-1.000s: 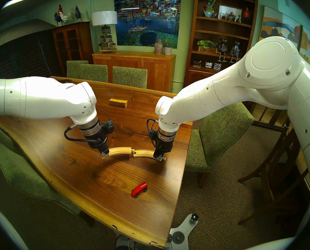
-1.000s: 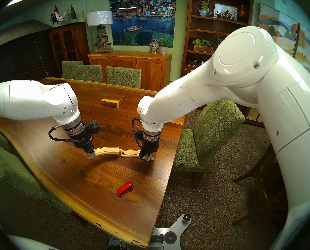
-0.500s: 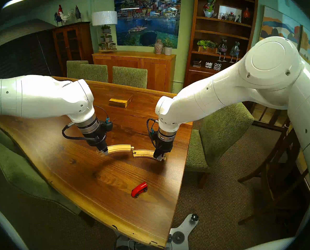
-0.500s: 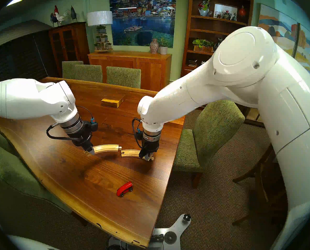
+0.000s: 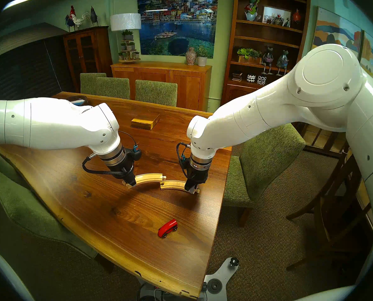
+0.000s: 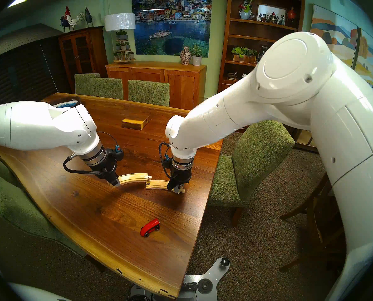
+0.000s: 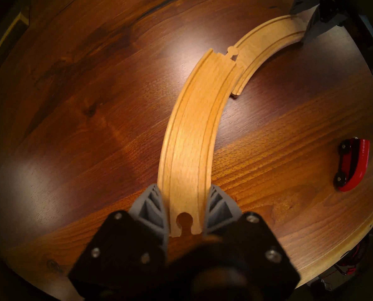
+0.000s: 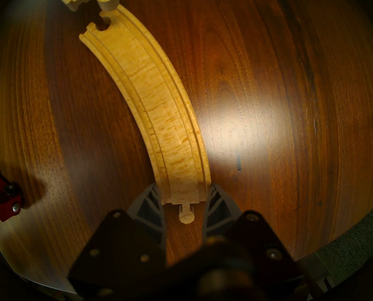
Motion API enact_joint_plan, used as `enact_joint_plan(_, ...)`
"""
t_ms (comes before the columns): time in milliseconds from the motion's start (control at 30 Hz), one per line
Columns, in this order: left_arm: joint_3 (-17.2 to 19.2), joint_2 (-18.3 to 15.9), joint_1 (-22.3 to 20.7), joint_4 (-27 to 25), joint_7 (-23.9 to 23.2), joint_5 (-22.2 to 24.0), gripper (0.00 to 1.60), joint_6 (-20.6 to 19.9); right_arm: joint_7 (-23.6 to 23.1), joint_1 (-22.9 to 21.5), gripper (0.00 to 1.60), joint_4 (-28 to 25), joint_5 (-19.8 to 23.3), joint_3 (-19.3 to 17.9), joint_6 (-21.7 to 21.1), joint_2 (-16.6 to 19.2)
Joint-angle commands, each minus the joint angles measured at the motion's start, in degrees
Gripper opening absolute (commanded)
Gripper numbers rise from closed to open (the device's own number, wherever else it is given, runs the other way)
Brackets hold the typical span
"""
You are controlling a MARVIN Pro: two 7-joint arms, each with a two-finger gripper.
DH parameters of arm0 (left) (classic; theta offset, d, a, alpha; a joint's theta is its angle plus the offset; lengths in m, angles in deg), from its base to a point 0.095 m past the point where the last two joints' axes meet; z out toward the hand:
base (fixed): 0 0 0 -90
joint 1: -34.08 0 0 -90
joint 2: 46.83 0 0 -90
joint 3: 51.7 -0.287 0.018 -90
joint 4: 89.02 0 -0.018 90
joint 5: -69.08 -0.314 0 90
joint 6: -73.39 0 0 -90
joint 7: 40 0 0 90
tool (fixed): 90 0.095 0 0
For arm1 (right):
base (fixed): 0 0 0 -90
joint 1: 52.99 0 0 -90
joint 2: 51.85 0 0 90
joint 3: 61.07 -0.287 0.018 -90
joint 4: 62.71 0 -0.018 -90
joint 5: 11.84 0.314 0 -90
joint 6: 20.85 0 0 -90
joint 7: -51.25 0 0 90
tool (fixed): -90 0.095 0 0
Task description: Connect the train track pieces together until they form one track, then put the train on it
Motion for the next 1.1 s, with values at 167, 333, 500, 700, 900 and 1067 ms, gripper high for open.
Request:
enact_joint_plan(167,0.4,0.7,-0.1,1.5,1.3,-0.3,0.0,0.6,0.2,0.1,0.0,-0.1,0.1,0.1,-0.1,0.0)
enact_joint_plan(333,0.2,1.1,0.3,2.0,0.9,-0.3,0.0,0.7,0.2,0.1,0.0,-0.1,0.0,0.0,-0.1,0.0)
enact_joint_plan(500,0.2,1.2,0.4,2.2,0.2,-0.3,0.0,0.8,0.2,0.1,0.0,-0.1,0.0,0.0,-0.1,0.0)
enact_joint_plan(700,0.2,1.1,0.3,2.3,-0.2,-0.5,0.0,0.7,0.2,0.1,0.0,-0.1,0.0,0.0,-0.1,0.0)
enact_joint_plan(900,0.1,1.0,0.2,2.2,-0.3,-0.7,0.0,0.6,0.2,0.1,0.0,-0.1,0.0,0.0,-0.1,0.0)
enact_joint_plan(1067,-0.1,1.0,0.4,2.2,-0.3,-0.9,0.0,0.7,0.2,0.1,0.0,-0.1,0.0,0.0,-0.1,0.0)
